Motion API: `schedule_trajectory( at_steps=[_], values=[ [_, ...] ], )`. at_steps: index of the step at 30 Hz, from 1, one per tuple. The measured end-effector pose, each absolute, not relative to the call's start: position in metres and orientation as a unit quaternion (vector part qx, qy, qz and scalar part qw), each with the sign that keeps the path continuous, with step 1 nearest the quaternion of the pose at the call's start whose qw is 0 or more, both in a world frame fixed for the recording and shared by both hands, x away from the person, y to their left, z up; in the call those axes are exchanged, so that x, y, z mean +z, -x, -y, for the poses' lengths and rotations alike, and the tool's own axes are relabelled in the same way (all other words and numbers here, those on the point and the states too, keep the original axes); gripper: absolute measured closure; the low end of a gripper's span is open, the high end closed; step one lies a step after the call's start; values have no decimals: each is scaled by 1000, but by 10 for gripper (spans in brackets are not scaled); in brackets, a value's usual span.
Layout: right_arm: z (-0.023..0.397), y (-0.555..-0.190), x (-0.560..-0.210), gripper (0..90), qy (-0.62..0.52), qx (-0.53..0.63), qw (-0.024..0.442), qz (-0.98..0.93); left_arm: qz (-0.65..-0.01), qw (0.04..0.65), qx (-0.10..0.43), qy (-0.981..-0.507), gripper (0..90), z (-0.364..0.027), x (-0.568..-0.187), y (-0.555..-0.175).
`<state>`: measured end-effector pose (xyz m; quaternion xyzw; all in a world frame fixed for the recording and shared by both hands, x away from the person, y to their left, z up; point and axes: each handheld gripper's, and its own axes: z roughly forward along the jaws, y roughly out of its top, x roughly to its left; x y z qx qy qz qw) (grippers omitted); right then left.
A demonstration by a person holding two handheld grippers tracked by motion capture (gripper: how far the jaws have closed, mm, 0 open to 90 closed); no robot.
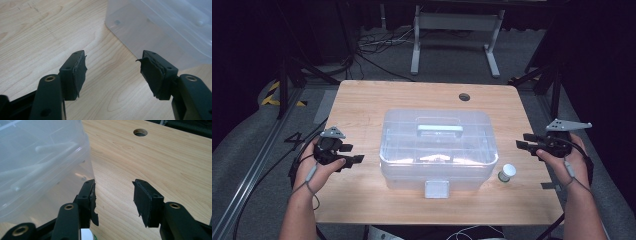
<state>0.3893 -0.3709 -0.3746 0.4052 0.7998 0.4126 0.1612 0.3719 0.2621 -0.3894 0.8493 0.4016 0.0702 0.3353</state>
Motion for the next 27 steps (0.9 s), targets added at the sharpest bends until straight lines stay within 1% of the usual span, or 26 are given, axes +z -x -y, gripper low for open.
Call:
schedule_trajectory(
  at_steps=[3,7,11,14,17,20,22,27],
  values=[
    [371,-389,-376,548,-394,405,162,-809,-381,326,79,-862,390,-259,-391,-372],
    [371,-388,-377,562,-370,397,160,-825,-352,332,72,-872,378,-250,-392,-374],
    [371,-390,-379,566,-361,392,155,-832,-350,339,58,-872,375,-247,-389,-372],
    [371,-390,-379,564,-361,395,150,-831,-361,335,58,-868,396,-247,-384,-371],
    [371,-389,-379,566,-361,400,145,-830,-356,325,60,-874,405,-246,-382,-371],
    [370,-387,-379,573,-356,406,124,-832,-348,328,58,-876,405,-245,-373,-370],
    [370,-386,-380,573,-358,404,127,-832,-339,331,73,-878,403,-242,-361,-369],
    [370,-384,-381,571,-362,408,126,-829,-317,349,81,-878,391,-234,-338,-364]
  ],
)
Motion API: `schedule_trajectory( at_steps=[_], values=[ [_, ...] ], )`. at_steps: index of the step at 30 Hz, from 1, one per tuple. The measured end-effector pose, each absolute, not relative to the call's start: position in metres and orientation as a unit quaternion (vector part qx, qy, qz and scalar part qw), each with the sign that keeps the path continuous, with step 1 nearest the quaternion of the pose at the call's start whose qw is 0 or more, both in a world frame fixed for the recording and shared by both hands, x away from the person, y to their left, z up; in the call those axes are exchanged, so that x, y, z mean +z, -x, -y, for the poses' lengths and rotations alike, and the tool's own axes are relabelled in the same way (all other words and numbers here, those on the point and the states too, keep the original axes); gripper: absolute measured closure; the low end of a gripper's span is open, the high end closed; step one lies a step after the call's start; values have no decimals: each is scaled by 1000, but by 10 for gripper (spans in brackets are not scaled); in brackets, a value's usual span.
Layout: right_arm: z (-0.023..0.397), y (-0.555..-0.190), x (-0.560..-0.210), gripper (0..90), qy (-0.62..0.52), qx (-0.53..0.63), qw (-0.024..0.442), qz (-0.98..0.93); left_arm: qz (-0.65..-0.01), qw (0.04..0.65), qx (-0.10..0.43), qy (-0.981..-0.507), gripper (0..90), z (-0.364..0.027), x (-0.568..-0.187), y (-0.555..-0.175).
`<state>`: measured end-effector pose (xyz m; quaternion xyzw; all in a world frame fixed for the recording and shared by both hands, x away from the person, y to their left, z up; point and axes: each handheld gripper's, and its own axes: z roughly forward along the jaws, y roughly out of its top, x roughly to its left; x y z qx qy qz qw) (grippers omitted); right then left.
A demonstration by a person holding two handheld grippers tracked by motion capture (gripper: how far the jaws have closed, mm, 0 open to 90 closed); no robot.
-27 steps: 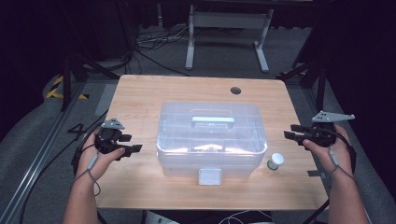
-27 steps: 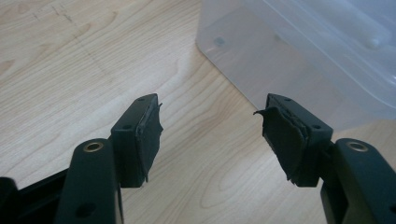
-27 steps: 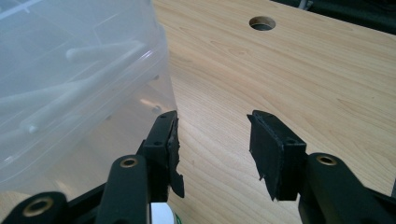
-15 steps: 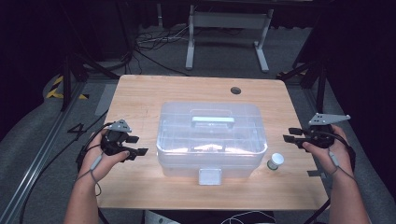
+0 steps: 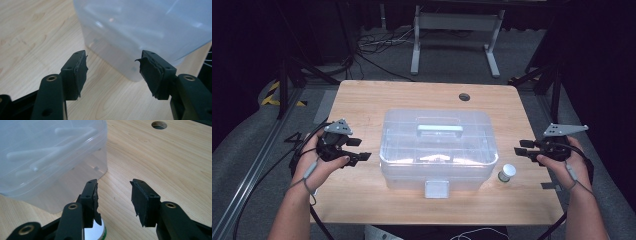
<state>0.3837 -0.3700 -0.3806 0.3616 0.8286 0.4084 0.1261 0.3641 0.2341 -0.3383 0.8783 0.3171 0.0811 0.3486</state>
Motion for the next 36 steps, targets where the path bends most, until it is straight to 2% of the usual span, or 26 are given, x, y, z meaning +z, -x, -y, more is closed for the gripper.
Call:
schedule_trajectory(
  at_steps=[5,14,36],
  values=[
    [370,-383,-385,567,-367,407,119,-828,-291,369,89,-878,388,-219,-316,-360],
    [372,-379,-388,564,-373,410,115,-824,-265,401,71,-874,382,-200,-294,-361],
    [379,-373,-396,529,-384,407,112,-821,-210,414,58,-884,367,-140,-286,-375]
  ],
)
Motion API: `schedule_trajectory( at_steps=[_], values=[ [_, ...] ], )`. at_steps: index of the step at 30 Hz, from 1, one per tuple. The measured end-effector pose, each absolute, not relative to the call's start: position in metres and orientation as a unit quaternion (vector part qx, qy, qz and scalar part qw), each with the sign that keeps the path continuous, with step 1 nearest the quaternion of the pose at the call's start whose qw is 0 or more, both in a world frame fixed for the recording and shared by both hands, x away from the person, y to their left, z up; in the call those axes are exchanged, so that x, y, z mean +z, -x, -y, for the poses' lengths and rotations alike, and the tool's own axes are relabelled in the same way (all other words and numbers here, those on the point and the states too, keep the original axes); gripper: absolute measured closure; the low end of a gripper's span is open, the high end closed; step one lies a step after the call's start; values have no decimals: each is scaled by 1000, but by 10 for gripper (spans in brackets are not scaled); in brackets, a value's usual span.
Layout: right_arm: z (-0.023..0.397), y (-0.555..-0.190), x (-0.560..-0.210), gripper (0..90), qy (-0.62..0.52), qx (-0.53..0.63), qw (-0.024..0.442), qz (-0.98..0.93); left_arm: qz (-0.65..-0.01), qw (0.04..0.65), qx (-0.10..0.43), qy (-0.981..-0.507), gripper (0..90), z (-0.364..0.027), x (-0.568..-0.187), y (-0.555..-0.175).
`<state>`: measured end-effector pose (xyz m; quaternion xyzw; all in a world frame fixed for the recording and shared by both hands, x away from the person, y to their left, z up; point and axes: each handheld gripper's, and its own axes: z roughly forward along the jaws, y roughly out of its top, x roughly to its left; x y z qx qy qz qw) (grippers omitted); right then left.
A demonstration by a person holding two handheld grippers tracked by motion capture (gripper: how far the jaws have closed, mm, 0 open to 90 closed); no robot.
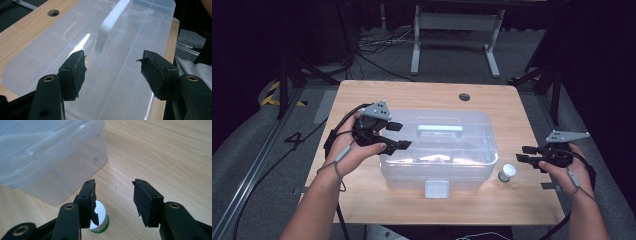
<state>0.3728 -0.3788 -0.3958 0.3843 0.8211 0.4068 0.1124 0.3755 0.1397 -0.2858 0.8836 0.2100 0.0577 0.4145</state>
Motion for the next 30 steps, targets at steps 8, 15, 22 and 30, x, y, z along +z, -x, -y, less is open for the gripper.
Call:
schedule_trajectory(
  at_steps=[8,15,22,30],
  values=[
    [381,-368,-395,500,-383,410,117,-819,-201,415,54,-886,356,-120,-290,-383],
    [384,-366,-398,498,-390,408,119,-817,-199,410,59,-888,343,-108,-295,-390],
    [382,-367,-398,498,-383,406,118,-821,-207,414,68,-884,348,-98,-304,-401],
    [381,-367,-399,498,-385,406,115,-821,-221,403,68,-885,442,-92,-310,-407]
  ],
)
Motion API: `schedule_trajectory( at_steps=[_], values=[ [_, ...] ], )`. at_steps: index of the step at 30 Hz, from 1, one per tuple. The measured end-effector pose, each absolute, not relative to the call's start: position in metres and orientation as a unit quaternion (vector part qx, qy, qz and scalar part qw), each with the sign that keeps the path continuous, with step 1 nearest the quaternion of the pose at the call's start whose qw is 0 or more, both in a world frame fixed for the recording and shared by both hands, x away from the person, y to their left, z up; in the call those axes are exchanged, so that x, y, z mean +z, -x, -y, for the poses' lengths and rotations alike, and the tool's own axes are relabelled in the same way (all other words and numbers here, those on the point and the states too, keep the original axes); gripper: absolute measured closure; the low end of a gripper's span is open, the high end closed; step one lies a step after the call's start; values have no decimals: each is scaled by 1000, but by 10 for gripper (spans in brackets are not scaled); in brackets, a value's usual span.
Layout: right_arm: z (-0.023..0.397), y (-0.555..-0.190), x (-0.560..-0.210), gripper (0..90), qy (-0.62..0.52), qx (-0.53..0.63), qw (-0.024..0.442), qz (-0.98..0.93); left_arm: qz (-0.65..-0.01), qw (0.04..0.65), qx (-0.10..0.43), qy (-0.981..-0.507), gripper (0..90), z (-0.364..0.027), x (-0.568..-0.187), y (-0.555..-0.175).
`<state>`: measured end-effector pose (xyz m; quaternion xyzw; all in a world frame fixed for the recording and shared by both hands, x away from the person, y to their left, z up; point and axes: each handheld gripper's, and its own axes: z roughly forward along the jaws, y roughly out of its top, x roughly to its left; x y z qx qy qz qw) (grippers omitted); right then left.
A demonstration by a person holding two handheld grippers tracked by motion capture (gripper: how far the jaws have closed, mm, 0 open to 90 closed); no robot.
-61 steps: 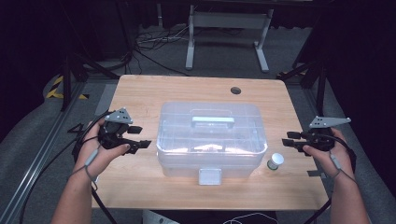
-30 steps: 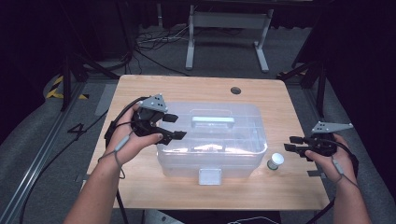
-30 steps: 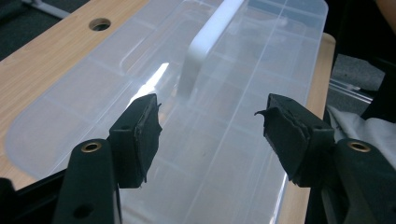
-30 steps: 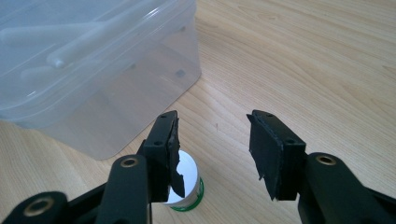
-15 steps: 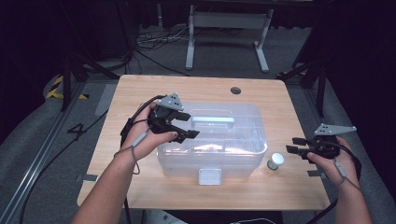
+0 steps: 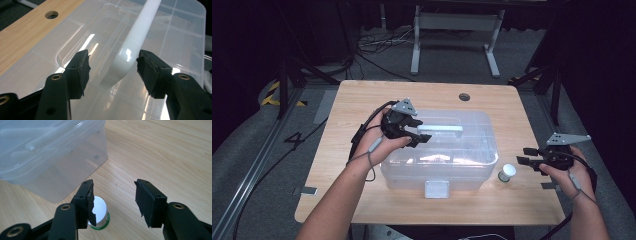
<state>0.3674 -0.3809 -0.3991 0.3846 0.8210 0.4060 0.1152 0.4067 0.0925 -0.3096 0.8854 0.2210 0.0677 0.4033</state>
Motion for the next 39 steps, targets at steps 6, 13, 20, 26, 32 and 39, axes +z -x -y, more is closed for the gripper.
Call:
schedule_trajectory(
  at_steps=[6,13,20,26,32,39],
  values=[
    [380,-368,-400,498,-383,405,115,-822,-214,403,68,-887,550,-92,-310,-406],
    [379,-368,-401,498,-383,404,113,-823,-204,398,89,-890,714,-90,-308,-404],
    [380,-368,-400,498,-381,406,113,-823,-203,391,101,-892,732,-89,-307,-403],
    [379,-367,-399,497,-379,411,114,-821,-207,384,96,-894,739,-89,-304,-405],
    [379,-365,-393,544,-368,423,132,-817,-214,372,95,-898,739,-86,-300,-406],
    [379,-358,-381,738,-363,445,125,-809,-219,369,93,-898,741,-86,-294,-411]
  ],
)
